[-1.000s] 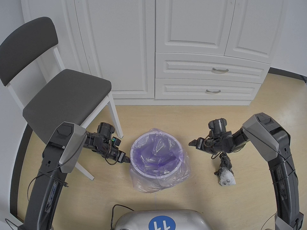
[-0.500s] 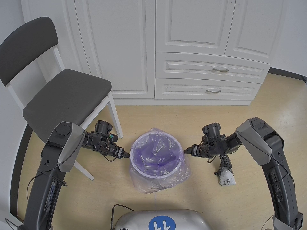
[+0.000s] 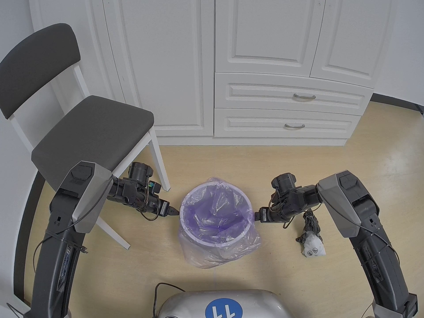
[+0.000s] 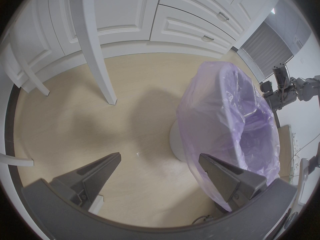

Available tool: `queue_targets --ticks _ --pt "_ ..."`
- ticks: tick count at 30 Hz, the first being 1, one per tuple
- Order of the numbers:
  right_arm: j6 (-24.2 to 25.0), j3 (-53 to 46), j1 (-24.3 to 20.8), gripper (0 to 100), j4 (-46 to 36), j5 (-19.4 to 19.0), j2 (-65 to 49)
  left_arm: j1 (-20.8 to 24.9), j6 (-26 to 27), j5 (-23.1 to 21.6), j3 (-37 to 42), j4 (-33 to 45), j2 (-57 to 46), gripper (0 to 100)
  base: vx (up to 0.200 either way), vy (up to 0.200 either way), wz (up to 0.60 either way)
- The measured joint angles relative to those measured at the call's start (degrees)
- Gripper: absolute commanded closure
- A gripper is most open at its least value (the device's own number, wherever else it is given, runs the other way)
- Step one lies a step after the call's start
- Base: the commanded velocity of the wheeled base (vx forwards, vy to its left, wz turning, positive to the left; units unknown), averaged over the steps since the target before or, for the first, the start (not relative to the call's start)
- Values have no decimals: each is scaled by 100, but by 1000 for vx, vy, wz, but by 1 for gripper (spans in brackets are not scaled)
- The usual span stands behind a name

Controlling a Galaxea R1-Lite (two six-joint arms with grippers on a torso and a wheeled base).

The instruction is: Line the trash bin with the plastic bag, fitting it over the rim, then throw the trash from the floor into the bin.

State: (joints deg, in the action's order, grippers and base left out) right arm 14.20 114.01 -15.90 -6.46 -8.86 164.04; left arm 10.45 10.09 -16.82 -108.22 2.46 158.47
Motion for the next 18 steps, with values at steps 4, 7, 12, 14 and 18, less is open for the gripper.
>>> queue_targets --ticks 4,7,12,14,18 --pt "40 41 27 0 72 20 94 10 0 16 282 -336 -111 0 0 0 0" --pt "183 55 39 0 100 90 63 18 0 21 563 -552 -210 0 0 0 0" --pt "325 -130 129 0 143 173 -212 21 2 21 1174 -937 -441 0 0 0 0" --pt "266 -296 176 0 149 104 -373 21 0 21 1375 -1086 -529 0 0 0 0" --pt "-200 -983 319 0 176 -222 -795 -4 -2 21 1742 -1414 -675 0 0 0 0"
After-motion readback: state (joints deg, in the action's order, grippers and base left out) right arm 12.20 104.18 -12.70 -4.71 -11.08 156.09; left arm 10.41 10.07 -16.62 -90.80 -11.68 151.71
